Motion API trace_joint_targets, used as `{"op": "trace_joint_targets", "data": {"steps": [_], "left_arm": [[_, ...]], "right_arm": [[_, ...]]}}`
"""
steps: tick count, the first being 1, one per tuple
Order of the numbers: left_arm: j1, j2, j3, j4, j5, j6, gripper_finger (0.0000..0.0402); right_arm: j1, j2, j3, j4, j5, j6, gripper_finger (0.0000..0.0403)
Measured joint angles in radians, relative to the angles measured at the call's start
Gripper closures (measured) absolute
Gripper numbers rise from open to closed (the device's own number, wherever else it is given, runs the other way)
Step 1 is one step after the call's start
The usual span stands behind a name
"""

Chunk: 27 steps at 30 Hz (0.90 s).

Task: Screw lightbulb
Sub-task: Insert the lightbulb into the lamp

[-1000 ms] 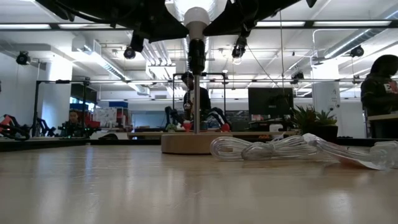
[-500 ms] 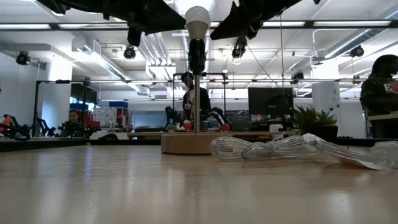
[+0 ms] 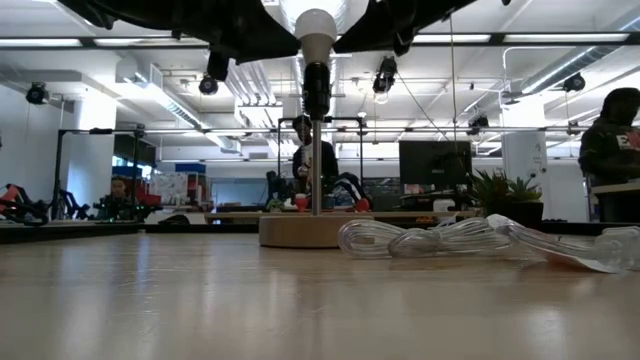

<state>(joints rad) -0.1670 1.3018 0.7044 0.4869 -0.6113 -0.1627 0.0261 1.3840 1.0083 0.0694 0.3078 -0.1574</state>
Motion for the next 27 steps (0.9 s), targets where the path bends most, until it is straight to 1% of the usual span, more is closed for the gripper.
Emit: {"op": "trace_joint_targets", "data": {"steps": [3, 7, 13, 23, 27], "left_arm": [[0.015, 0.000, 0.000, -0.001, 0.000, 0.000, 0.0361], [0.029, 0.000, 0.000, -0.001, 0.000, 0.006, 0.0361], [0.037, 0.000, 0.000, -0.001, 0.000, 0.023, 0.0361], [0.022, -0.025, 0.000, -0.016, -0.001, 0.027, 0.0361], [0.003, -0.031, 0.000, -0.016, 0.039, 0.020, 0.0361]], "right_arm": [[0.000, 0.000, 0.000, -0.001, -0.002, 0.006, 0.0403], [0.000, 0.001, 0.000, 0.001, -0.042, 0.016, 0.0403], [0.003, 0.001, 0.000, 0.002, -0.054, 0.035, 0.0403], [0.006, -0.012, 0.000, -0.039, -0.044, 0.069, 0.0403], [0.006, -0.013, 0.000, -0.052, -0.010, 0.063, 0.0403]]}}
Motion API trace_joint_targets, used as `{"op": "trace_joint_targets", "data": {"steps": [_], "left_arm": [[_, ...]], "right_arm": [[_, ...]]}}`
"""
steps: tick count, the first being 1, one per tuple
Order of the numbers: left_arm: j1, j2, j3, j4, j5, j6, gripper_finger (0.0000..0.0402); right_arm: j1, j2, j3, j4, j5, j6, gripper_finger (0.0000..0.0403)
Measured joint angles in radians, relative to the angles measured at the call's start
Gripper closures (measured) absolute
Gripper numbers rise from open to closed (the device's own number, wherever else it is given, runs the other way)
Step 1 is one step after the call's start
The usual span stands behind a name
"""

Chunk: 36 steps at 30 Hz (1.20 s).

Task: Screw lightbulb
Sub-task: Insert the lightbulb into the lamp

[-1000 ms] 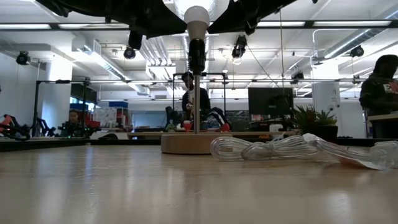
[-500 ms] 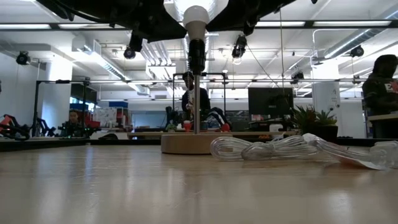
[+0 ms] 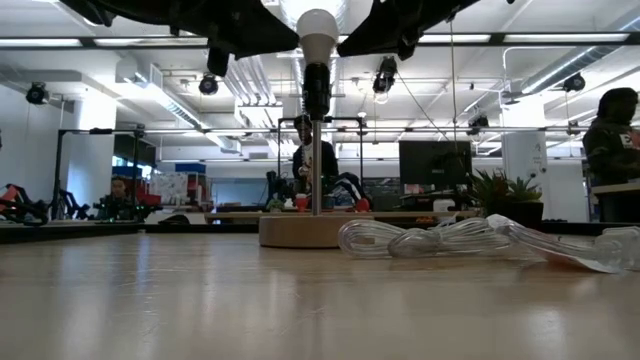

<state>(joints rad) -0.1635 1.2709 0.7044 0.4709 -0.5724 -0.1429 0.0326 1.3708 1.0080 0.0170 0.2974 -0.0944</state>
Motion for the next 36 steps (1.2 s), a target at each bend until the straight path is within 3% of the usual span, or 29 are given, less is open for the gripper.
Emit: {"op": "trace_joint_targets", "data": {"steps": [20, 36], "left_arm": [[0.052, 0.035, 0.000, 0.026, 0.009, -0.020, 0.0361], [0.032, 0.024, 0.000, 0.025, 0.005, -0.024, 0.0361]], "right_arm": [[-0.007, 0.007, 0.000, 0.047, -0.010, -0.024, 0.0403], [-0.004, 0.000, 0.000, 0.009, -0.042, 0.002, 0.0403]]}}
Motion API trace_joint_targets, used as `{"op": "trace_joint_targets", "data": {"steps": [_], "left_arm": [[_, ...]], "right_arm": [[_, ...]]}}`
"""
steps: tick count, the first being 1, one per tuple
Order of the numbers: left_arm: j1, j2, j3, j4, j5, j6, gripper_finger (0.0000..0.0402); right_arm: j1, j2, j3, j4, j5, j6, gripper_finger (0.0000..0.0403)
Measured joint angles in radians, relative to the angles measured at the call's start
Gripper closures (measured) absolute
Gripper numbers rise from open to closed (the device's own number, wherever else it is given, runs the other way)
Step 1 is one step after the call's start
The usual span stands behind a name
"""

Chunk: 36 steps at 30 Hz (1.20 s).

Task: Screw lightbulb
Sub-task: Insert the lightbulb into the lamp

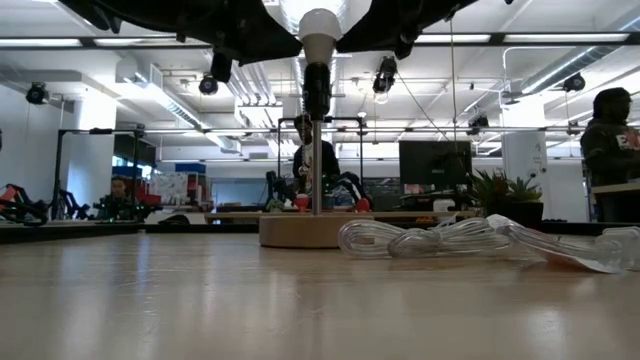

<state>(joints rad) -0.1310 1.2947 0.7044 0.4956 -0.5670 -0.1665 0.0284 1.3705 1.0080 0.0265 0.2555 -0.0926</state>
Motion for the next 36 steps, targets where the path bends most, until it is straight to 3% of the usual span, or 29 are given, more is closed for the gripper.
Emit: {"op": "trace_joint_targets", "data": {"steps": [15, 36], "left_arm": [[-0.025, 0.000, 0.000, -0.002, 0.032, -0.009, 0.0361], [0.010, 0.060, 0.000, 0.038, 0.007, -0.003, 0.0361]], "right_arm": [[-0.007, -0.002, 0.000, -0.004, 0.071, -0.016, 0.0403], [-0.013, 0.006, 0.000, 0.028, 0.003, -0.010, 0.0403]]}}
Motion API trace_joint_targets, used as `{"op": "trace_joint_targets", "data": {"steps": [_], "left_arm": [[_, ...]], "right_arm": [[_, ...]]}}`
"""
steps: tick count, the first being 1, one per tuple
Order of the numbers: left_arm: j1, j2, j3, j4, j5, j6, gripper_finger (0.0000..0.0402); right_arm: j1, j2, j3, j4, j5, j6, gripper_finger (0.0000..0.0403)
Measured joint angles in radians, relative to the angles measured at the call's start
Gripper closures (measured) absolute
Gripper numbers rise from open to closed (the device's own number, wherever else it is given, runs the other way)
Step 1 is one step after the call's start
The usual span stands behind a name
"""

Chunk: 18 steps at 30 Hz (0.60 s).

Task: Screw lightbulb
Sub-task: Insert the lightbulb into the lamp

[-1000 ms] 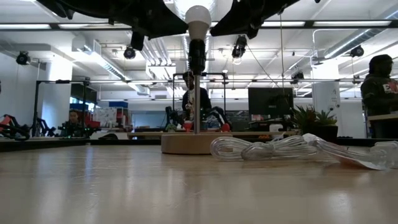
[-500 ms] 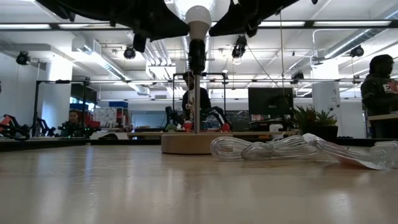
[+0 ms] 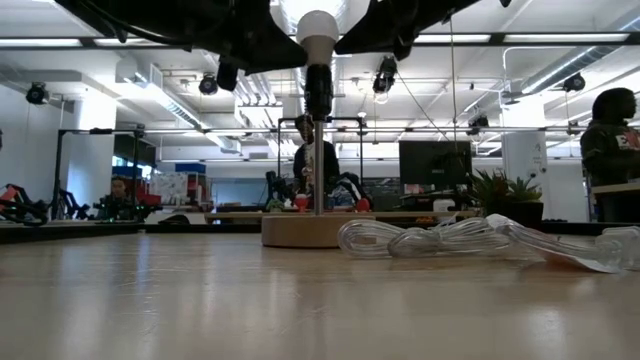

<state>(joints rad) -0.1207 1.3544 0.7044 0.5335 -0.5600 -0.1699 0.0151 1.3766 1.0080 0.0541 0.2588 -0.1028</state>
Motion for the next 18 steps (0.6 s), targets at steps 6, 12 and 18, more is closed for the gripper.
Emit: {"op": "trace_joint_targets", "data": {"steps": [6, 12, 18], "left_arm": [[0.002, 0.000, 0.000, -0.002, -0.033, 0.000, 0.0361], [0.003, 0.000, 0.000, -0.002, -0.045, 0.000, 0.0361], [-0.005, -0.025, 0.000, -0.014, -0.054, -0.033, 0.0361]], "right_arm": [[0.002, 0.000, 0.000, 0.003, -0.035, 0.025, 0.0403], [0.008, 0.000, 0.000, 0.002, -0.035, 0.032, 0.0403], [0.007, -0.004, 0.000, -0.074, -0.022, 0.034, 0.0403]]}}
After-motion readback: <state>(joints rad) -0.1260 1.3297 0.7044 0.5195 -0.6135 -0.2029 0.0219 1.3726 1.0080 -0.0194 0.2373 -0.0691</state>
